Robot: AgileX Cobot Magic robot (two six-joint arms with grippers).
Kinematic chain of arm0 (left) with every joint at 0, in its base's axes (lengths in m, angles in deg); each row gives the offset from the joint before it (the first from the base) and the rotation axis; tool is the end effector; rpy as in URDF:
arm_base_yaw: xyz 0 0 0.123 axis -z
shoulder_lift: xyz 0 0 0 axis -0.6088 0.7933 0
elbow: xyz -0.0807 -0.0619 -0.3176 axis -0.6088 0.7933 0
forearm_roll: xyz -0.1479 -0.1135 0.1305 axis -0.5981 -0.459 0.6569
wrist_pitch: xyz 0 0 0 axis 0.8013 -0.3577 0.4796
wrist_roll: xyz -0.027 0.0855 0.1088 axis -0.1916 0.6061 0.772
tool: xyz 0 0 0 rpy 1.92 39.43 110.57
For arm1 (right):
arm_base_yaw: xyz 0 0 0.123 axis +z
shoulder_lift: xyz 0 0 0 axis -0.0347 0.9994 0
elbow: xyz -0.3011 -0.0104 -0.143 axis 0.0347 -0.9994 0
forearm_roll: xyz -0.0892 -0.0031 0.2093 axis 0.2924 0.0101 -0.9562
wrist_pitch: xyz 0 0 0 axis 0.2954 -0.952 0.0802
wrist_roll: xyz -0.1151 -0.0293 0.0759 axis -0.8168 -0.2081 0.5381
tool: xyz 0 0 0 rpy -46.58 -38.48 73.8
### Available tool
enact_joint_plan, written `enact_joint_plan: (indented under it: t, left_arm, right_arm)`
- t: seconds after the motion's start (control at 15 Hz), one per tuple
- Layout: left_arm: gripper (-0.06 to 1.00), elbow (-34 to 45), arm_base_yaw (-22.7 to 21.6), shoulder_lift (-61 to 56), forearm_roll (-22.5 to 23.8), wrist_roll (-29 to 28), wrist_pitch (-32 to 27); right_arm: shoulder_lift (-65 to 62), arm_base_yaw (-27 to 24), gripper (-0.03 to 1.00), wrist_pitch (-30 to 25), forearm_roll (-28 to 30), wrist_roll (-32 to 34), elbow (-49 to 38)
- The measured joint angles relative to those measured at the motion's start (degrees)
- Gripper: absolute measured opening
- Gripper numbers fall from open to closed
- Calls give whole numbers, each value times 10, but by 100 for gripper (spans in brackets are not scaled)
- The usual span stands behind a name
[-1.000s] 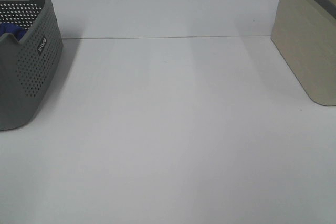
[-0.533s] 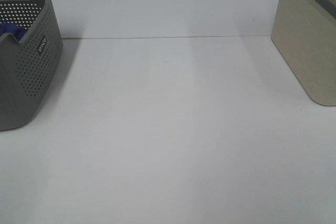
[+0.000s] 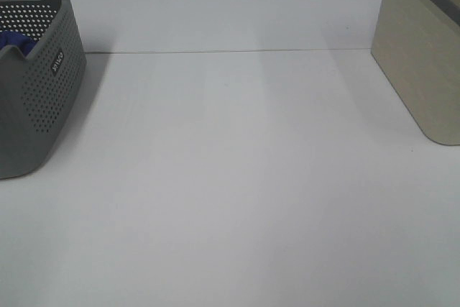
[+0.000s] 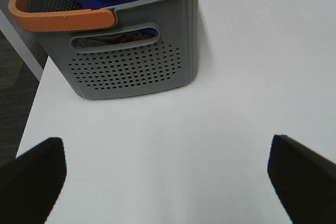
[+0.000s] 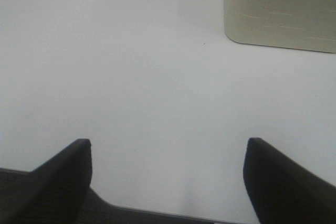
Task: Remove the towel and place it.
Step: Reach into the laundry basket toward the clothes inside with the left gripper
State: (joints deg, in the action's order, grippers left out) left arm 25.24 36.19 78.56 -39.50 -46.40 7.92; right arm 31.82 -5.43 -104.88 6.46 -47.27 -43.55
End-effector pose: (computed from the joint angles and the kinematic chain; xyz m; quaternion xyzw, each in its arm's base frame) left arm -0.0345 -0.0007 0.2459 0.0268 0.8516 0.0286 0.5228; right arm -0.0319 0.0228 0.2256 -0.0563 0.8711 0.0242 0.4872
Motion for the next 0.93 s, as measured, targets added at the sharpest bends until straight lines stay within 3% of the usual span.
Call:
enact_joint_plan:
  t: [0.93]
  left_arm:
    - [99,0,0,0,0,-1,0]
  right_arm:
    - [0,0,77,0,0,0,0]
